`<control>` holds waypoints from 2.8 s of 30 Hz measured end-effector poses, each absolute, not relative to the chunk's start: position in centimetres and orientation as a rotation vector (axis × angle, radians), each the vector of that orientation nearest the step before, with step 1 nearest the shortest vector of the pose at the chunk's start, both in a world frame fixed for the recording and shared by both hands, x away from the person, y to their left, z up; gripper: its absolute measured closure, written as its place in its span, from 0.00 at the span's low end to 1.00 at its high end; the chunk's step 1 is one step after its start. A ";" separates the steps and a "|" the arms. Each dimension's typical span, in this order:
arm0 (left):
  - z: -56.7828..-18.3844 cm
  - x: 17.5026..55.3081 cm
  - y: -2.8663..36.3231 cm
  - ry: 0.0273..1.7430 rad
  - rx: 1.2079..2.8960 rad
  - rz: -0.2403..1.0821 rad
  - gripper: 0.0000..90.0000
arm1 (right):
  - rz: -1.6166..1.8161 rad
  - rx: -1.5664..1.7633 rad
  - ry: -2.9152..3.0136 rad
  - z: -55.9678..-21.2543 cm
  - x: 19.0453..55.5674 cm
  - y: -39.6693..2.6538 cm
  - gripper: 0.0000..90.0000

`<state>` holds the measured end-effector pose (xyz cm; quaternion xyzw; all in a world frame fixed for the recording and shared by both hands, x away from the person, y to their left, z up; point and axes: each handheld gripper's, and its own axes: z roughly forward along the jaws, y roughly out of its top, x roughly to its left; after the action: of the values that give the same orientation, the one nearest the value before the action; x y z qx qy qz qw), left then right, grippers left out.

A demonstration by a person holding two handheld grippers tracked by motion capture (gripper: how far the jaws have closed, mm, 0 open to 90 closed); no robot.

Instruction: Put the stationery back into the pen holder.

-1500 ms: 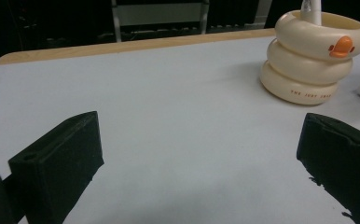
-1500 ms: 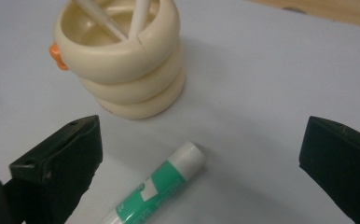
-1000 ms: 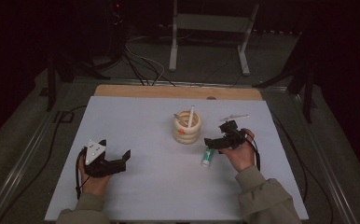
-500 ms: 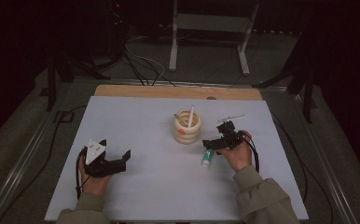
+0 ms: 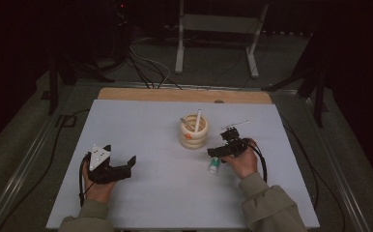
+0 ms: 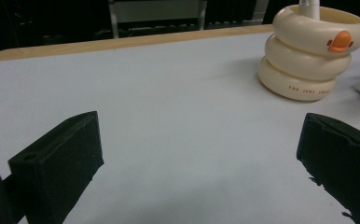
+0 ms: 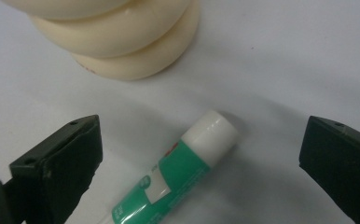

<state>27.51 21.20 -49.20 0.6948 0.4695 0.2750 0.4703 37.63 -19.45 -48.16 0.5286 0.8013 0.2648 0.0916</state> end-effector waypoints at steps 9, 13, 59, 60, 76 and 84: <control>-49.2 27.5 21.2 1.150 1.703 0.674 0.01 | 0.773 1.585 2.389 -48.7 37.7 -19.1 0.00; -49.2 27.5 21.2 1.151 1.706 0.673 0.01 | 0.758 1.597 2.389 -48.9 37.8 -19.1 0.00; -49.4 27.6 21.1 1.157 1.724 0.671 0.01 | 0.632 1.512 2.434 -47.9 37.0 -17.7 0.74; -49.4 27.6 21.1 1.157 1.725 0.671 0.01 | 0.644 1.509 2.430 -47.8 37.0 -17.8 0.74; -49.4 27.7 21.1 1.159 1.725 0.668 0.01 | 0.789 1.490 2.354 -45.1 36.8 -19.1 0.74; -49.4 27.7 21.1 1.160 1.722 0.668 0.01 | 0.814 1.474 2.335 -44.1 36.9 -19.4 0.74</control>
<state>27.68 21.13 -49.40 0.7002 0.4718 0.2717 0.4619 36.94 -19.36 -44.08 0.5076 0.8041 0.2803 0.1311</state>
